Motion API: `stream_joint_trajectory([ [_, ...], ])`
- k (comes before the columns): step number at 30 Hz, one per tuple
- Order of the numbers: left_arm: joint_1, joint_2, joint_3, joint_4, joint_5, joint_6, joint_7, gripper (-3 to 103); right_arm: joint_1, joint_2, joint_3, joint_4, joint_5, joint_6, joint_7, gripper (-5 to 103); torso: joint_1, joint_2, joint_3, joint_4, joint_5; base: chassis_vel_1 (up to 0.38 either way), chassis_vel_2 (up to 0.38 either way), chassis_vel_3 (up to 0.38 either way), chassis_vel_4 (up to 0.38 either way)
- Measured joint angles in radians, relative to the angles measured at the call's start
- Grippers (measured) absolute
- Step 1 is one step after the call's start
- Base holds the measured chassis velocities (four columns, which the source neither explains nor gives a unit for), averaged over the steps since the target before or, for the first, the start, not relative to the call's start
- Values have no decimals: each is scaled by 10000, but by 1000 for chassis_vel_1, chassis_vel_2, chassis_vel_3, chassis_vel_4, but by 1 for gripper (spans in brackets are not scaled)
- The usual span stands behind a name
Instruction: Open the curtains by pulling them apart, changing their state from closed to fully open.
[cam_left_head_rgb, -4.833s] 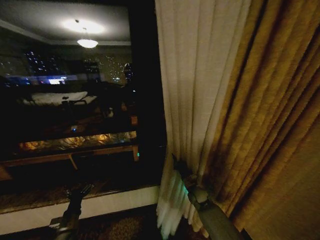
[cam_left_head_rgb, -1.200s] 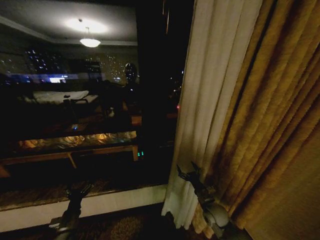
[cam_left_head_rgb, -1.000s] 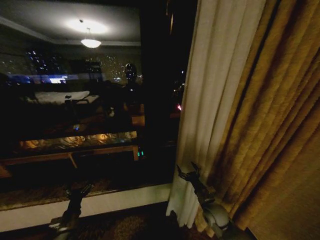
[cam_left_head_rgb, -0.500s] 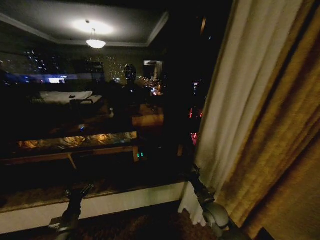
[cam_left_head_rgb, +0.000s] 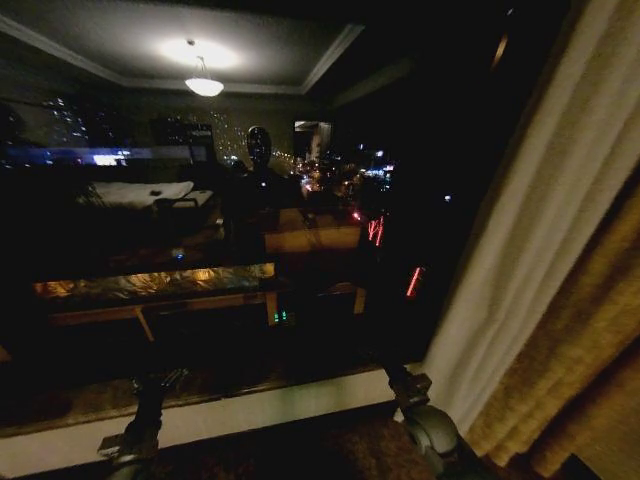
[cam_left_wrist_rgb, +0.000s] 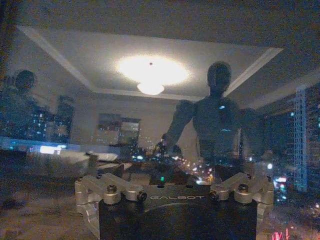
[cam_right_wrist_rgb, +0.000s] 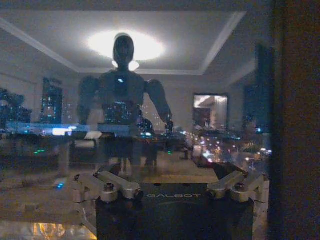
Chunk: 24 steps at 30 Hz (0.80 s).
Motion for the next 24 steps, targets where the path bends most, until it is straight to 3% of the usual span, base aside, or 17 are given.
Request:
stream_joint_trajectory([
  [24,0,0,1,0,-1,0,0,100,0,0,0,0,0,2,0,100,0,0,0,-1,-1,351,353,-357,-350],
])
